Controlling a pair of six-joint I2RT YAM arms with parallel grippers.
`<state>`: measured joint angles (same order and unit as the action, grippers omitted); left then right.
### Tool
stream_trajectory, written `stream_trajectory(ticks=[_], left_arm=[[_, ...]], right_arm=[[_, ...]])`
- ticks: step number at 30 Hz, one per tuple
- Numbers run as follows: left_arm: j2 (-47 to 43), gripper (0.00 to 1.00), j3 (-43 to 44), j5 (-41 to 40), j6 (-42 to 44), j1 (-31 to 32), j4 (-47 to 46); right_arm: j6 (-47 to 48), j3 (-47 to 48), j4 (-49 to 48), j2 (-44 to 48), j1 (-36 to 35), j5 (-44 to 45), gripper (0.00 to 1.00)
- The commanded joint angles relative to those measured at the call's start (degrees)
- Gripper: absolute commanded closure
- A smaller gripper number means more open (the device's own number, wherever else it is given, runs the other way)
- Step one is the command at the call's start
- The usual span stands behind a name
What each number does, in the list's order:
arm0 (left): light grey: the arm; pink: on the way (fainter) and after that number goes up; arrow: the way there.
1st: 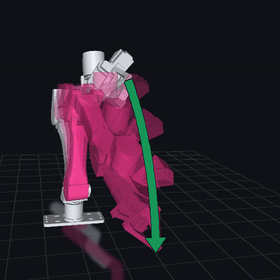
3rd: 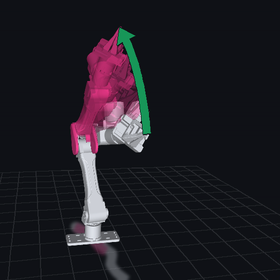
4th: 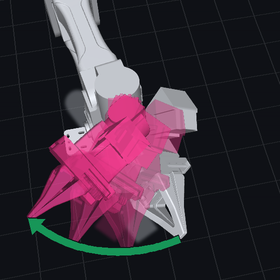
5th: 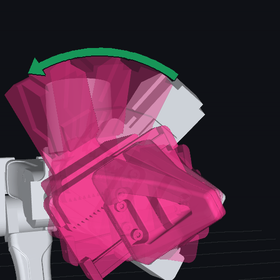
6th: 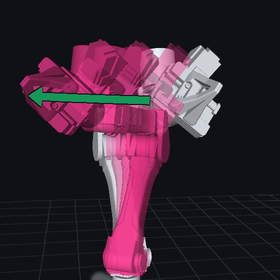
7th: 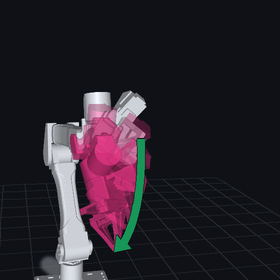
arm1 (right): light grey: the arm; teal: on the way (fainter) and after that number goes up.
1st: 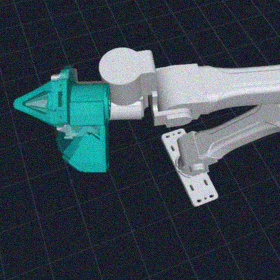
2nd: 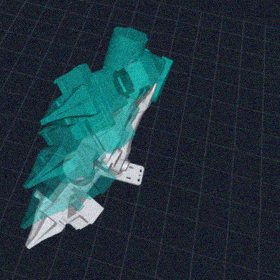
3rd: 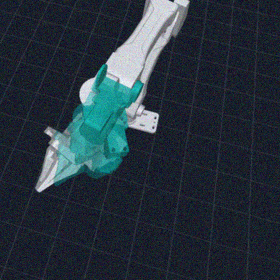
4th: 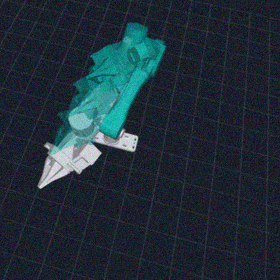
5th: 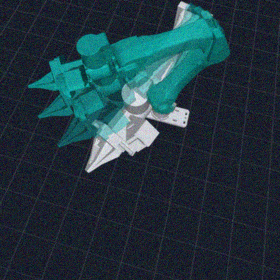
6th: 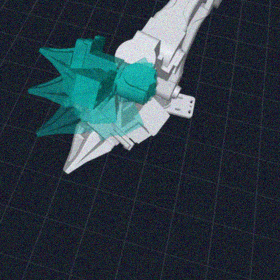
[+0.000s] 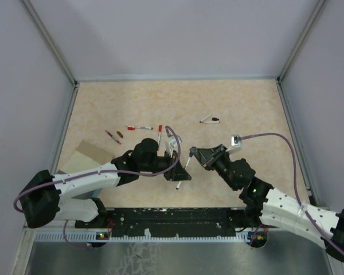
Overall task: Insert the pens into the pen caps
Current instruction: Insert the pen cap onto the pen.
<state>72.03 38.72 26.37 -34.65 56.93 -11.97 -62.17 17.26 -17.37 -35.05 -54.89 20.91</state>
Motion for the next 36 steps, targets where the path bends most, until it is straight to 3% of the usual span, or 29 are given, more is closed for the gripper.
stream_trajectory(ticks=[1, 26, 36], left_arm=[[0.28, 1.00, 1.54, -0.26, 0.33, 0.54, -0.87], [-0.32, 1.00, 3.44, -7.76, -1.17, 0.55, -2.19], [1.50, 1.00, 8.45, -11.69, 1.20, 0.52, -2.19]], right_arm=[[0.46, -0.14, -1.60, 0.07, 0.13, -0.55, 1.00], [2.12, -2.11, -1.02, -0.58, 0.13, -10.29, 1.00], [2.38, -3.12, -3.38, -3.63, 0.13, -17.25, 1.00]])
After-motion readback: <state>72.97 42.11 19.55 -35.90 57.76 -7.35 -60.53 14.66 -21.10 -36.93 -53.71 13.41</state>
